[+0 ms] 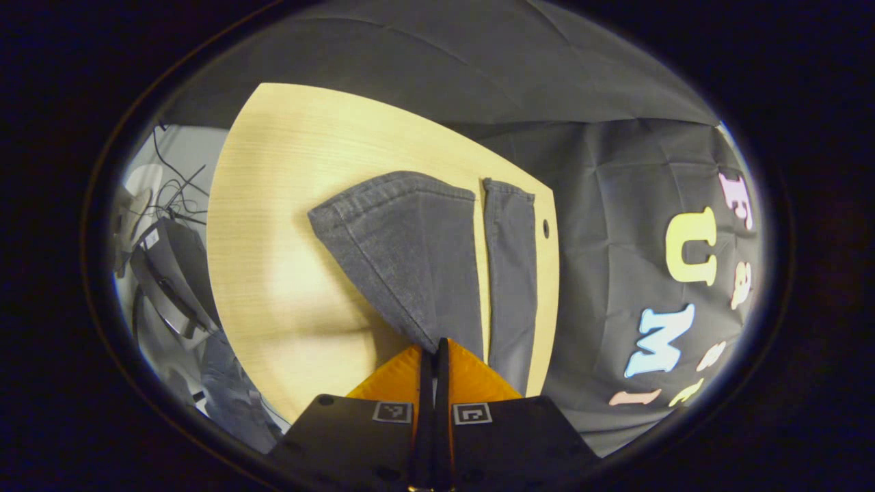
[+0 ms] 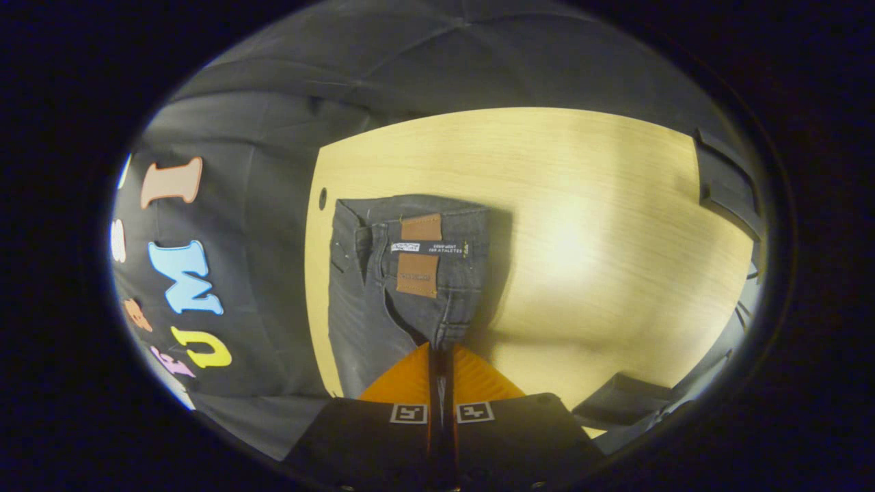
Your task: Grasp the waist and the cuffs of the jeans and fold them to make the two legs overlap; first hold the waist and fold one-third of the jeans toward the cuffs, then hold the cuffs and fold the remaining one-third in the same direction to finish folding.
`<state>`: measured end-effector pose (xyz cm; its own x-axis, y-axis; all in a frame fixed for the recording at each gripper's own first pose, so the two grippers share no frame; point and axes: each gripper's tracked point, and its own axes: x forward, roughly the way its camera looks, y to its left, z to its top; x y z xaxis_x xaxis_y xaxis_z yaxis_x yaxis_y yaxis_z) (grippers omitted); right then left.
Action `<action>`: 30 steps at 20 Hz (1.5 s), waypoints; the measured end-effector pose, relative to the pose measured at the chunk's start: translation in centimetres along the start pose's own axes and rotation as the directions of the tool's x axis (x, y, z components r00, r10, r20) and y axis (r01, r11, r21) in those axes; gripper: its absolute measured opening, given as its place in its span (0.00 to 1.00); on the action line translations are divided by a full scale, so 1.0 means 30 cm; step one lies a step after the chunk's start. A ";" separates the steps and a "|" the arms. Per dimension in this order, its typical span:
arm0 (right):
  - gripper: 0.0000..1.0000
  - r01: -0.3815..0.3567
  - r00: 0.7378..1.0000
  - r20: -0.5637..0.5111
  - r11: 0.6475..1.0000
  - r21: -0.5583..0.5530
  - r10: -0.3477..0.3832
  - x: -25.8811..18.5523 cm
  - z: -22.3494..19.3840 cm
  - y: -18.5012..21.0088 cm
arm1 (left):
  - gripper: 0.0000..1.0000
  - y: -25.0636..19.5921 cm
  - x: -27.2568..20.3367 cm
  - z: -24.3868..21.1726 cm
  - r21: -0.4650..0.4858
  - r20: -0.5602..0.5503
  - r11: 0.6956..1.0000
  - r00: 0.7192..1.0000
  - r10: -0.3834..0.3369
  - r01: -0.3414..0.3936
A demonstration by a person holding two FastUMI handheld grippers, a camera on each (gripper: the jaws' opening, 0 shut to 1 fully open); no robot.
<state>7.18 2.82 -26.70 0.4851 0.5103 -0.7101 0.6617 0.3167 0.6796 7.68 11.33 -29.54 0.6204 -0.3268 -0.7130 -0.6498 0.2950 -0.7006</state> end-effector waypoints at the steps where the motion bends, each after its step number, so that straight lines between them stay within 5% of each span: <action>1: 0.00 -0.021 1.000 -0.010 1.000 0.000 0.021 -0.011 -0.001 0.032 | 0.08 -0.035 -0.005 -0.002 0.011 -0.007 1.000 1.000 -0.013 0.013; 7: 0.00 -0.163 0.986 0.013 0.986 -0.013 0.163 -0.062 0.034 0.427 | 0.08 -0.419 -0.033 0.050 0.046 -0.151 0.988 0.978 -0.142 0.150; 13: 0.00 -0.231 0.971 -0.074 0.972 -0.027 0.229 0.077 0.105 0.740 | 0.08 -0.705 0.214 0.140 0.089 -0.139 0.985 0.981 -0.136 0.149; 15: 0.04 -0.243 0.965 -0.086 0.969 0.043 0.246 0.181 0.156 0.808 | 0.08 -0.756 0.315 0.159 0.084 -0.130 0.986 0.983 -0.131 0.143; 20: 0.00 -0.283 0.953 -0.084 0.956 0.080 0.290 0.397 0.221 0.877 | 0.08 -0.850 0.558 0.233 0.121 -0.104 0.981 0.985 -0.141 0.153; 24: 0.03 -0.331 0.943 -0.034 0.944 0.006 0.331 0.602 0.240 0.845 | 0.08 -0.867 0.744 0.185 0.412 -0.032 0.901 0.991 -0.131 0.132; 26: 0.08 -0.332 0.943 0.017 0.942 -0.037 0.333 0.630 0.267 0.846 | 0.09 -0.900 0.759 0.176 0.455 -0.010 0.883 0.992 -0.124 0.115; 27: 0.11 -0.316 0.947 0.040 0.946 -0.071 0.319 0.621 0.276 0.828 | 0.15 -0.927 0.769 0.171 0.468 -0.008 0.877 0.993 -0.119 0.109; 28: 0.15 -0.285 0.954 0.057 0.951 -0.122 0.293 0.615 0.275 0.806 | 0.33 -0.927 0.762 0.178 0.489 0.020 0.868 0.994 -0.110 0.086; 30: 0.54 -0.234 0.964 0.075 0.947 -0.221 0.255 0.585 0.270 0.762 | 0.70 -0.913 0.746 0.193 0.555 0.103 0.831 0.990 -0.093 0.020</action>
<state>35.45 12.54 -25.10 0.6791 0.5131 -0.5248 0.3868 0.3575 0.8500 41.90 1.14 -26.47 0.7199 -0.2585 -0.6442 -0.2839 0.7372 -0.6131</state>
